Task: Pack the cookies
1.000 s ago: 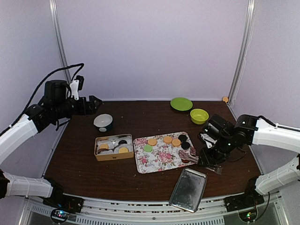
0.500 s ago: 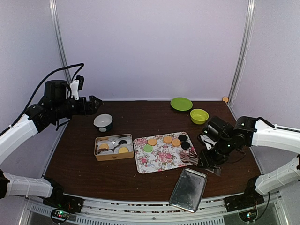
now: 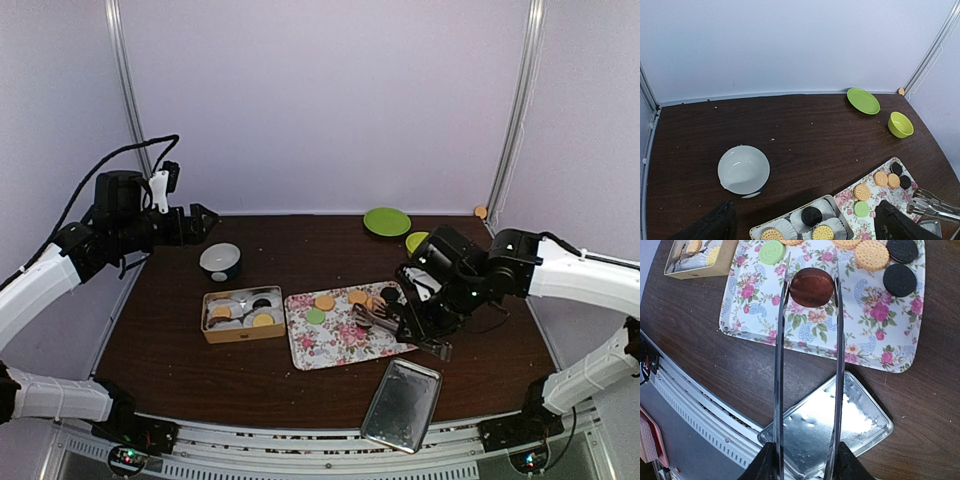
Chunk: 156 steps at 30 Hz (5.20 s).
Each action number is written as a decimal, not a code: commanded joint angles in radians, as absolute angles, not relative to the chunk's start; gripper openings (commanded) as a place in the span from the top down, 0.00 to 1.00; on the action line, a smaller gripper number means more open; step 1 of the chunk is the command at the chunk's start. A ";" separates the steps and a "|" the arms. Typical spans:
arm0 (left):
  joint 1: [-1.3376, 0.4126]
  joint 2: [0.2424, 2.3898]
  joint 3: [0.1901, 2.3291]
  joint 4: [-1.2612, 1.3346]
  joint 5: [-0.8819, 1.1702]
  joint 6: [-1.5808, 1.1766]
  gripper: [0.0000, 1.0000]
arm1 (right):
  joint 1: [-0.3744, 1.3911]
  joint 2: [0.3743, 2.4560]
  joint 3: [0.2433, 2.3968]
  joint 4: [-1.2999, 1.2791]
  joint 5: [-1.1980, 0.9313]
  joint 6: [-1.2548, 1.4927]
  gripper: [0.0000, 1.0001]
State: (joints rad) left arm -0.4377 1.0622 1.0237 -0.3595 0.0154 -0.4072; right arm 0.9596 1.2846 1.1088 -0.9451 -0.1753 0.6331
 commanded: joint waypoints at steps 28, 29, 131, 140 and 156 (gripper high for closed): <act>-0.431 1.066 1.042 -0.302 0.032 -0.416 0.02 | 1.020 1.589 1.298 -0.887 -0.185 0.534 0.52; -0.431 1.066 1.042 -0.302 0.032 -0.416 0.02 | 1.021 1.594 1.305 -0.886 -0.186 0.532 0.51; -0.432 1.066 1.048 -0.307 0.047 -0.417 0.02 | 1.067 2.261 2.200 -0.915 -0.543 0.514 0.67; -0.432 1.066 1.046 -0.308 0.049 -0.419 0.02 | 1.060 2.280 2.195 -0.912 -0.551 0.514 0.67; -0.431 1.064 1.048 -0.307 0.052 -0.419 0.03 | 1.048 2.289 2.179 -0.887 -0.566 0.534 0.67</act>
